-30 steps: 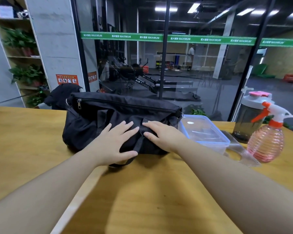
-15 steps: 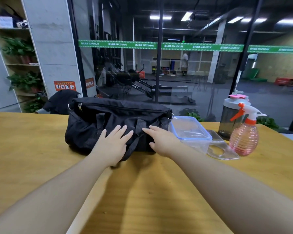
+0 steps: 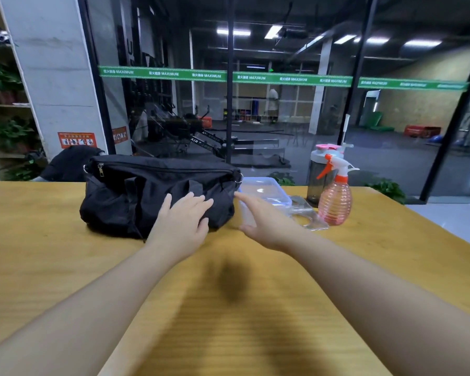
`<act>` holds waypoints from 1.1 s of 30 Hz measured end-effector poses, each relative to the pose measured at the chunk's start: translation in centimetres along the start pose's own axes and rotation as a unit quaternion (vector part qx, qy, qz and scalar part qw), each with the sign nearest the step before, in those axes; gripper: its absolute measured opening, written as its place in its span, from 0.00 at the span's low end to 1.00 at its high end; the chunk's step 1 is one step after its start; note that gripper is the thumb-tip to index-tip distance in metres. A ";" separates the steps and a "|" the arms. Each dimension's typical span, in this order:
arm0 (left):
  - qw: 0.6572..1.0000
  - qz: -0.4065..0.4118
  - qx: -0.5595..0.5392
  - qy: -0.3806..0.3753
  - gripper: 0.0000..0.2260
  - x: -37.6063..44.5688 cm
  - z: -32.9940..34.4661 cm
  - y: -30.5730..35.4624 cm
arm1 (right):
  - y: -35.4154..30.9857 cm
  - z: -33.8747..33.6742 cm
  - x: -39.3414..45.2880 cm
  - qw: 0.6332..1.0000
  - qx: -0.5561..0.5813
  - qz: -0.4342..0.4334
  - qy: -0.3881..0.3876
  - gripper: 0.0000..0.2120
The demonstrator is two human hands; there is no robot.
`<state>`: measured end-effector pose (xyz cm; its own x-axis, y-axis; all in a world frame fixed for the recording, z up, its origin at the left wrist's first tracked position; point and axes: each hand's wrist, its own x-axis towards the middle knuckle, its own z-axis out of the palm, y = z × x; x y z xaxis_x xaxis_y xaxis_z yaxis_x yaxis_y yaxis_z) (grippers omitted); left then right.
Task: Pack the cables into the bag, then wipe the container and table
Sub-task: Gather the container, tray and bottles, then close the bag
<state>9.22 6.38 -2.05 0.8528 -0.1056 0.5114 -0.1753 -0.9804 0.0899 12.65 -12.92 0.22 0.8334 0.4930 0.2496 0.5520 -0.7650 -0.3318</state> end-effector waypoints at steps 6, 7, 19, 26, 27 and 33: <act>0.994 0.041 -0.099 0.005 0.21 -2.0 -0.1 5.2 | 3.2 -2.5 -6.2 0.998 -0.006 0.058 0.005 0.32; 0.993 0.044 -0.107 -0.009 0.22 -2.3 0.1 6.2 | 4.0 -2.8 -7.2 0.997 -0.005 0.071 0.001 0.31; 0.966 0.079 -0.108 -0.221 0.22 -4.1 2.5 17.3 | 12.6 -6.6 -17.8 0.966 -0.054 0.232 -0.100 0.20; 0.933 0.107 -0.136 -0.316 0.22 -4.0 4.7 22.8 | 15.6 -9.1 -22.1 0.934 -0.082 0.328 -0.118 0.21; 0.930 0.113 -0.141 -0.319 0.22 -3.8 4.9 23.6 | 15.8 -9.2 -22.6 0.930 -0.085 0.334 -0.125 0.21; 0.922 0.141 -0.172 -0.318 0.19 -2.6 6.7 28.6 | 15.7 -8.4 -24.4 0.933 -0.046 0.331 -0.132 0.22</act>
<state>5.27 -22.50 -6.52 0.8461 -0.5318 -0.0378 -0.4870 -0.7998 0.3508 0.74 -40.49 -3.46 0.9753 -0.0255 -0.2196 -0.0818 -0.9644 -0.2515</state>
